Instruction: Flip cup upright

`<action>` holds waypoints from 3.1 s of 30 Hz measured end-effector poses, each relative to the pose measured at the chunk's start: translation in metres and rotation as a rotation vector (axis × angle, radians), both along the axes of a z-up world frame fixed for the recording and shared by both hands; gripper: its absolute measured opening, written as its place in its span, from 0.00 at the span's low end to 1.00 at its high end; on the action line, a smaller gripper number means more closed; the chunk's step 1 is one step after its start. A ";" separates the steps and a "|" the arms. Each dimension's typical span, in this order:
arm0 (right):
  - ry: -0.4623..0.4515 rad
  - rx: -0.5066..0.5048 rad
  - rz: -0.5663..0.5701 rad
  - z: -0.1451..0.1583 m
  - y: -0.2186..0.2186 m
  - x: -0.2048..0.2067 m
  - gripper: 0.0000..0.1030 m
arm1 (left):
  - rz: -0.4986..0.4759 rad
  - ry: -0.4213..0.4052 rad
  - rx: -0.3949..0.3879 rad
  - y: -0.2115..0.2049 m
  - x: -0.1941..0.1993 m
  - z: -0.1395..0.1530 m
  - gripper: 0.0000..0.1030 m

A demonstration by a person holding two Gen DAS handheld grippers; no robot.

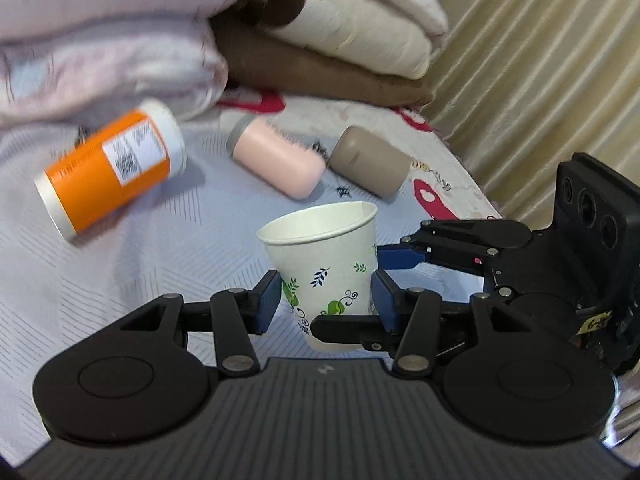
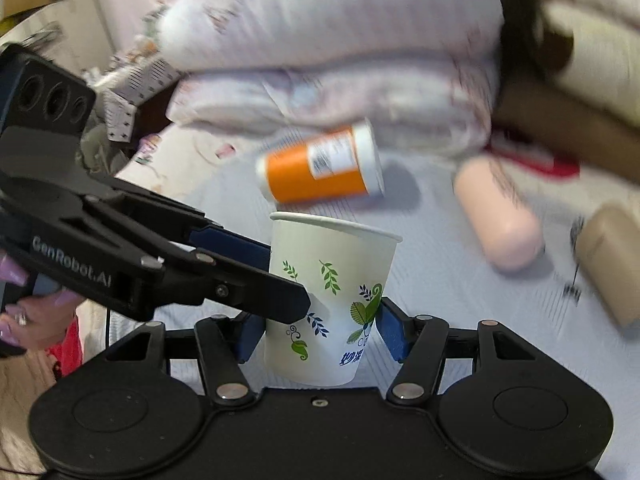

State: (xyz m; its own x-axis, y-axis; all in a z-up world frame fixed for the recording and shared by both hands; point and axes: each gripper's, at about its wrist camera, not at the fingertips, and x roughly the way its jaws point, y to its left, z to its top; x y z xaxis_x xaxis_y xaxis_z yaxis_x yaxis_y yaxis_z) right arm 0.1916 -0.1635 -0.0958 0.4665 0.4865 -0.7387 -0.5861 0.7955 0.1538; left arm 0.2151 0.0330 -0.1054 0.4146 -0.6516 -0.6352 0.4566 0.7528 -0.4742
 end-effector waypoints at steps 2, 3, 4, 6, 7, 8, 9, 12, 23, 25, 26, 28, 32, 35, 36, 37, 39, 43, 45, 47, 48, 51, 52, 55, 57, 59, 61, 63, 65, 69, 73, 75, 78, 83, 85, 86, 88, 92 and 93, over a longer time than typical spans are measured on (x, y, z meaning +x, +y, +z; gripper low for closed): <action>-0.088 -0.025 0.018 0.004 0.004 -0.012 0.64 | -0.006 -0.070 0.025 -0.001 -0.011 0.007 0.47; -0.145 -0.049 0.030 0.005 0.007 -0.018 0.64 | -0.009 -0.099 0.035 -0.003 -0.016 0.009 0.47; -0.205 -0.078 0.041 0.005 0.010 -0.024 0.64 | -0.009 -0.127 0.043 -0.004 -0.019 0.010 0.47; -0.317 -0.123 0.060 0.003 0.013 -0.034 0.64 | -0.003 -0.185 0.047 -0.007 -0.026 0.012 0.47; -0.370 -0.136 0.066 0.001 0.013 -0.037 0.64 | -0.001 -0.203 0.043 -0.006 -0.028 0.011 0.47; -0.403 -0.141 0.070 -0.001 0.012 -0.040 0.64 | 0.000 -0.217 0.039 -0.006 -0.029 0.011 0.47; -0.441 -0.149 0.076 -0.003 0.011 -0.042 0.64 | -0.002 -0.232 0.039 -0.007 -0.029 0.010 0.47; -0.541 -0.185 0.097 -0.012 0.013 -0.048 0.64 | -0.010 -0.273 0.063 -0.010 -0.031 0.006 0.47; -0.457 -0.123 0.027 -0.045 0.009 -0.028 0.64 | -0.025 -0.332 0.169 -0.029 -0.033 -0.027 0.47; -0.421 -0.112 0.002 -0.052 0.008 -0.024 0.64 | -0.034 -0.331 0.182 -0.033 -0.031 -0.033 0.47; -0.399 -0.105 -0.009 -0.056 0.006 -0.023 0.64 | -0.042 -0.331 0.184 -0.035 -0.031 -0.036 0.47; -0.369 -0.099 -0.027 -0.063 0.005 -0.019 0.64 | -0.049 -0.337 0.189 -0.037 -0.031 -0.041 0.47; -0.380 -0.146 -0.014 -0.074 0.008 -0.014 0.64 | -0.048 -0.336 0.202 -0.041 -0.027 -0.048 0.47; -0.386 -0.166 -0.002 -0.077 0.010 -0.009 0.64 | -0.041 -0.328 0.195 -0.040 -0.023 -0.051 0.47; -0.389 -0.175 0.002 -0.078 0.010 -0.009 0.64 | -0.036 -0.319 0.189 -0.040 -0.021 -0.052 0.47; -0.390 -0.181 0.005 -0.079 0.011 -0.008 0.64 | -0.033 -0.314 0.188 -0.040 -0.020 -0.053 0.47; -0.381 -0.184 0.003 -0.080 0.011 -0.006 0.64 | -0.028 -0.303 0.184 -0.039 -0.018 -0.056 0.47; -0.354 -0.179 -0.002 -0.080 0.010 -0.003 0.64 | -0.005 -0.268 0.163 -0.038 -0.013 -0.062 0.46; -0.349 -0.181 -0.001 -0.079 0.011 -0.002 0.64 | 0.004 -0.252 0.151 -0.037 -0.010 -0.063 0.46; -0.343 -0.179 -0.004 -0.079 0.011 -0.002 0.64 | 0.007 -0.246 0.150 -0.037 -0.010 -0.063 0.46; -0.344 -0.179 -0.004 -0.079 0.010 -0.002 0.64 | 0.006 -0.247 0.152 -0.038 -0.011 -0.063 0.46; -0.345 -0.183 -0.003 -0.080 0.010 -0.003 0.65 | 0.008 -0.247 0.154 -0.038 -0.011 -0.063 0.46; -0.345 -0.186 -0.003 -0.080 0.011 -0.003 0.65 | 0.009 -0.245 0.155 -0.038 -0.011 -0.063 0.46; -0.339 -0.191 -0.002 -0.078 0.011 -0.001 0.65 | 0.010 -0.234 0.160 -0.039 -0.010 -0.061 0.46; -0.335 -0.190 -0.002 -0.077 0.011 -0.002 0.66 | 0.008 -0.232 0.160 -0.040 -0.010 -0.059 0.46; -0.335 -0.188 -0.004 -0.076 0.011 -0.003 0.67 | 0.002 -0.231 0.156 -0.040 -0.012 -0.057 0.47; -0.337 -0.185 -0.010 -0.075 0.010 -0.004 0.71 | -0.004 -0.224 0.152 -0.041 -0.013 -0.055 0.48; -0.335 -0.184 -0.018 -0.074 0.009 -0.005 0.72 | -0.006 -0.217 0.152 -0.042 -0.015 -0.052 0.48; -0.328 -0.174 -0.027 -0.072 0.008 -0.005 0.73 | 0.002 -0.205 0.153 -0.042 -0.017 -0.050 0.50; -0.314 -0.156 -0.043 -0.070 0.007 -0.008 0.76 | 0.021 -0.168 0.155 -0.040 -0.020 -0.045 0.50; -0.296 -0.137 -0.069 -0.066 0.004 -0.015 0.78 | 0.047 -0.130 0.160 -0.036 -0.026 -0.040 0.52; -0.263 -0.118 -0.088 -0.064 -0.001 -0.019 0.79 | 0.065 -0.120 0.156 -0.034 -0.032 -0.035 0.52; -0.240 -0.099 -0.106 -0.059 -0.008 -0.030 0.79 | 0.086 -0.106 0.156 -0.030 -0.045 -0.024 0.52; -0.192 -0.096 -0.155 -0.045 -0.023 -0.047 0.79 | 0.127 -0.094 0.160 -0.026 -0.068 0.001 0.52; -0.182 -0.087 -0.162 -0.031 -0.030 -0.055 0.79 | 0.151 -0.085 0.168 -0.024 -0.077 0.014 0.52; -0.185 -0.087 -0.162 -0.024 -0.033 -0.059 0.79 | 0.162 -0.075 0.170 -0.022 -0.080 0.020 0.52; -0.202 -0.096 -0.173 -0.006 -0.039 -0.068 0.79 | 0.193 -0.035 0.183 -0.018 -0.084 0.030 0.53; -0.211 -0.103 -0.228 0.030 -0.052 -0.081 0.79 | 0.274 0.010 0.190 -0.007 -0.095 0.058 0.55; -0.208 -0.099 -0.249 0.039 -0.056 -0.084 0.79 | 0.285 0.002 0.195 -0.005 -0.098 0.065 0.55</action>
State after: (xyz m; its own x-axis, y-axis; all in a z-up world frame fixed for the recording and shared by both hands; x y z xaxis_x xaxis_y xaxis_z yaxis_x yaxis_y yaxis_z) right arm 0.1081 -0.2196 -0.0569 0.7075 0.2698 -0.6532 -0.3830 0.9231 -0.0335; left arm 0.1172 0.0276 -0.0403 0.5609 -0.3759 -0.7376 0.2138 0.9265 -0.3097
